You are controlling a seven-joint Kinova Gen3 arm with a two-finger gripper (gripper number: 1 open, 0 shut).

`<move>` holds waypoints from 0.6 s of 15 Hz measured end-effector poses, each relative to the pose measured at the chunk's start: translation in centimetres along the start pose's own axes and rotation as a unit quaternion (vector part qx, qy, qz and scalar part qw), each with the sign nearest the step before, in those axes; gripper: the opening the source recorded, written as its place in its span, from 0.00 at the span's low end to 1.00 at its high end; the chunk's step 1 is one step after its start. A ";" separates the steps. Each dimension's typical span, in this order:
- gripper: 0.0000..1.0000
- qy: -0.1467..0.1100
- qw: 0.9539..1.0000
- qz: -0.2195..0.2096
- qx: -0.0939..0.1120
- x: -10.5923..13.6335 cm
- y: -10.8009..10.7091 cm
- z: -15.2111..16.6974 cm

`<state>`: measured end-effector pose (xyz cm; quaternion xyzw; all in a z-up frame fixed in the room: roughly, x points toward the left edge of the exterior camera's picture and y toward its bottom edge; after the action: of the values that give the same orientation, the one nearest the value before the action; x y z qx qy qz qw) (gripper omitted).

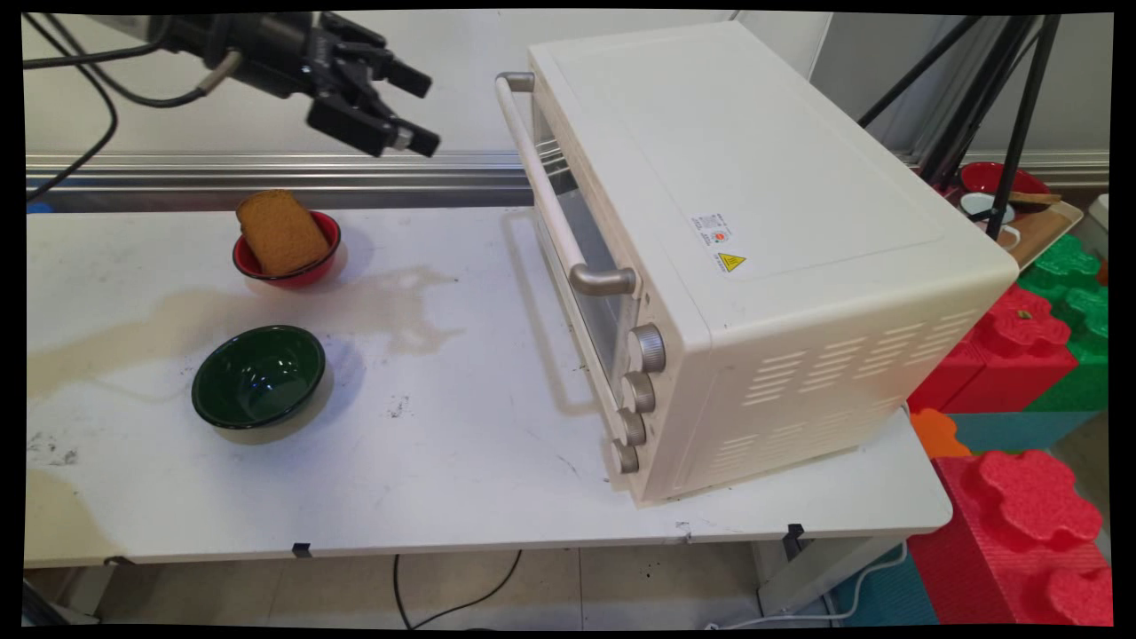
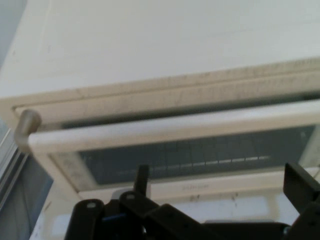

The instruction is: Open the oven

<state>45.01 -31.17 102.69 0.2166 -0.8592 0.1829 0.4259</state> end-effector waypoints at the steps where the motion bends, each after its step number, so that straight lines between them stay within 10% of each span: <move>1: 1.00 0.002 1.000 -0.001 -0.001 0.3 0.0 0.4; 9: 1.00 0.012 1.000 -0.011 -0.012 3.4 0.6 4.8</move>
<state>39.72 -33.75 102.60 0.2187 -0.8538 0.1708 0.4404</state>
